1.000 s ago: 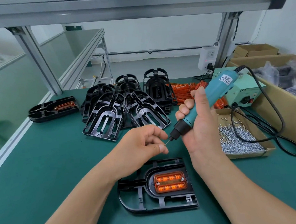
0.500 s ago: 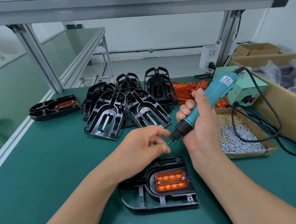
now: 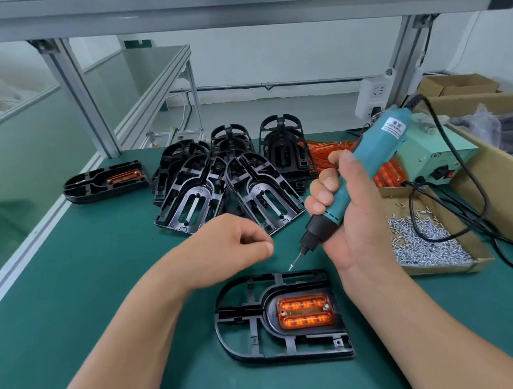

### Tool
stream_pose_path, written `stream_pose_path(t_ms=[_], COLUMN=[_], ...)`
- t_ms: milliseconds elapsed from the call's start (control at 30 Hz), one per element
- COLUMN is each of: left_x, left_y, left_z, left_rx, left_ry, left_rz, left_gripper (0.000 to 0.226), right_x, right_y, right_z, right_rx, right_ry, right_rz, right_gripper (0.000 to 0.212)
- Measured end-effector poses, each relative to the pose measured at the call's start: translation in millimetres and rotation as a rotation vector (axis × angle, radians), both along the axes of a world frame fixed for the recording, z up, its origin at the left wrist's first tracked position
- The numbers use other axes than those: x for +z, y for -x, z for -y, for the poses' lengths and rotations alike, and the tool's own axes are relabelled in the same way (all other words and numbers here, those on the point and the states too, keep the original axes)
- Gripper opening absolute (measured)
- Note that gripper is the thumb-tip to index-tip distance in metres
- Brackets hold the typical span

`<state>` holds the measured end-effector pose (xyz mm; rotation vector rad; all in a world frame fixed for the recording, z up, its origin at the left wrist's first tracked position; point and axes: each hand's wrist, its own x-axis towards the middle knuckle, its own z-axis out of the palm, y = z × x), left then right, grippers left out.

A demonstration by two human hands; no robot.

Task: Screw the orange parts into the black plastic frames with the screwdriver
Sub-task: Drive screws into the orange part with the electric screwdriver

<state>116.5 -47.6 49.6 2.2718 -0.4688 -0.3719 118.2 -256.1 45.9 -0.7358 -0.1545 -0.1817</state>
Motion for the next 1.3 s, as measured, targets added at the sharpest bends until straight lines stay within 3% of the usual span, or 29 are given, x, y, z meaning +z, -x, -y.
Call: stream_pose_path(t_ms=[233,367,633,833,1300], left_x=[-2,-1,3,5,9], left_y=[2,2,5,6,9], left_z=[-3,-2,1,2,6], left_rx=[-0.121,-0.132,-0.15,-0.15,-0.204], left_ry=[-0.144,-0.14,-0.098,-0.092,-0.087], left_rz=[-0.113,-0.122,-0.143,-0.15,-0.123], left_gripper=[0.023,0.019,0.017,0.025,0.018], right_x=[0,-1,-1,-2,-6], right_y=[13,20,27,27,33], right_z=[-18,-24,-30,-32,-40], right_rx=[0.262,0.307,0.368,0.416,0.492], right_ry=[0.16,0.18,0.231,0.246,0.459], right_rz=[0.121,0.127,0.147,0.175,0.306], right_gripper=[0.031,0.013,0.013,0.038,0.04])
